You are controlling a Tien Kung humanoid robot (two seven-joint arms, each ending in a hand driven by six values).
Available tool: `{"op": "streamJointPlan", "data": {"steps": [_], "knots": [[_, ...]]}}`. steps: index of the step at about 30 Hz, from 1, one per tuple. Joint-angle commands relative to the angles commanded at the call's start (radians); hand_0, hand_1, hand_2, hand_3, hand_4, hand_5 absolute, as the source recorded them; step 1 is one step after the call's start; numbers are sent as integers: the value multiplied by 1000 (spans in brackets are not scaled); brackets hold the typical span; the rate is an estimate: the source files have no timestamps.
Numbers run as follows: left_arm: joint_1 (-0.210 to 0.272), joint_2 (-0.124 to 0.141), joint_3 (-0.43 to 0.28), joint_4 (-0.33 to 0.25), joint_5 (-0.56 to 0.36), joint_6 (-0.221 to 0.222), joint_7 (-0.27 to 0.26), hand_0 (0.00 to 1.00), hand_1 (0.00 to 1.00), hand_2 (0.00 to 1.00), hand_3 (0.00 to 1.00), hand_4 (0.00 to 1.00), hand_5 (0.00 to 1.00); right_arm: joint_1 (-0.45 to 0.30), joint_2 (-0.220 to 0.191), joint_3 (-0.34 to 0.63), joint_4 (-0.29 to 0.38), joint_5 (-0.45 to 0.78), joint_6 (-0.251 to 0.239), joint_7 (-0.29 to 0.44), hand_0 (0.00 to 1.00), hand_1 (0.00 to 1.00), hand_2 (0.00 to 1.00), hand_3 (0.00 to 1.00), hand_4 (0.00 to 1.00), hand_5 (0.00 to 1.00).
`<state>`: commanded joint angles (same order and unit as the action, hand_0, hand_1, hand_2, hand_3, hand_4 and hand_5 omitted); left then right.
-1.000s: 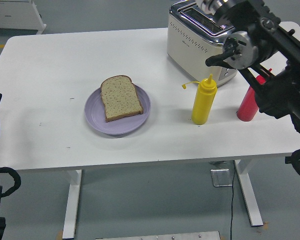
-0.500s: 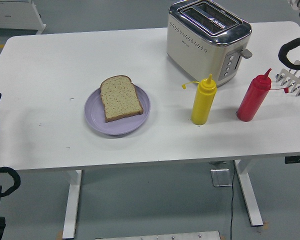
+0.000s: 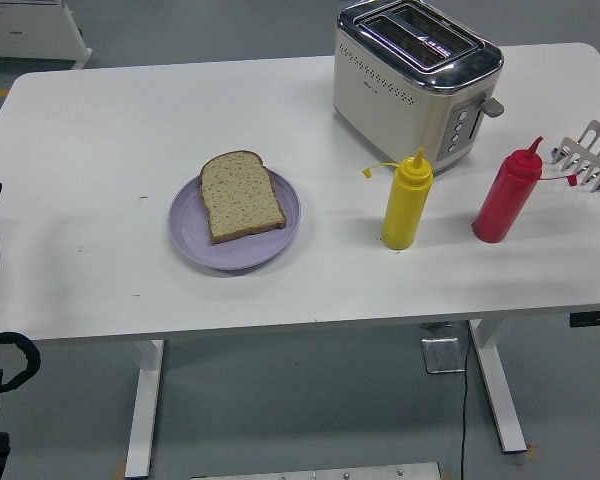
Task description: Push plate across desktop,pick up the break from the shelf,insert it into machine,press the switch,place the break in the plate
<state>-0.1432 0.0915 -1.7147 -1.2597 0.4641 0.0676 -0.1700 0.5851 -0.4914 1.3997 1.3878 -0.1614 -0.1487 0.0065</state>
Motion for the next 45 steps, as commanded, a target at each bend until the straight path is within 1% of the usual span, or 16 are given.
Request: {"op": "streamJointPlan", "data": {"steps": [4,11,23,31,33,34,35,45], "knots": [[-1,-1,1,0,0,0,0,826,894,894,787,631,998,-45,10,28,-3,-5,9,2,830,791,783,795,411,555],[-2,2,4,0,0,2,2,826,894,894,787,630,998,-108,30,68,-36,-11,22,49,832,789,778,782,401,553],[-9,5,14,0,-1,2,5,825,894,894,787,630,998,-159,54,104,-79,1,42,73,834,789,778,779,403,548],[-18,4,18,1,-6,1,4,826,894,894,786,629,998,-186,70,133,-99,15,41,66,832,788,775,776,405,547],[-19,4,21,0,-6,0,4,826,894,894,786,629,998,-203,78,146,-106,19,41,63,832,788,775,776,405,547],[-18,4,21,0,-5,0,4,826,894,894,786,629,998,-210,83,153,-110,22,42,62,832,788,775,776,405,547],[-18,3,22,0,-5,0,4,826,894,893,786,629,998,-215,86,157,-113,23,42,62,832,786,772,774,380,521],[-9,3,22,-2,-5,0,3,826,894,893,786,629,998,-272,119,205,-136,30,47,62,830,786,773,772,378,515]]}}
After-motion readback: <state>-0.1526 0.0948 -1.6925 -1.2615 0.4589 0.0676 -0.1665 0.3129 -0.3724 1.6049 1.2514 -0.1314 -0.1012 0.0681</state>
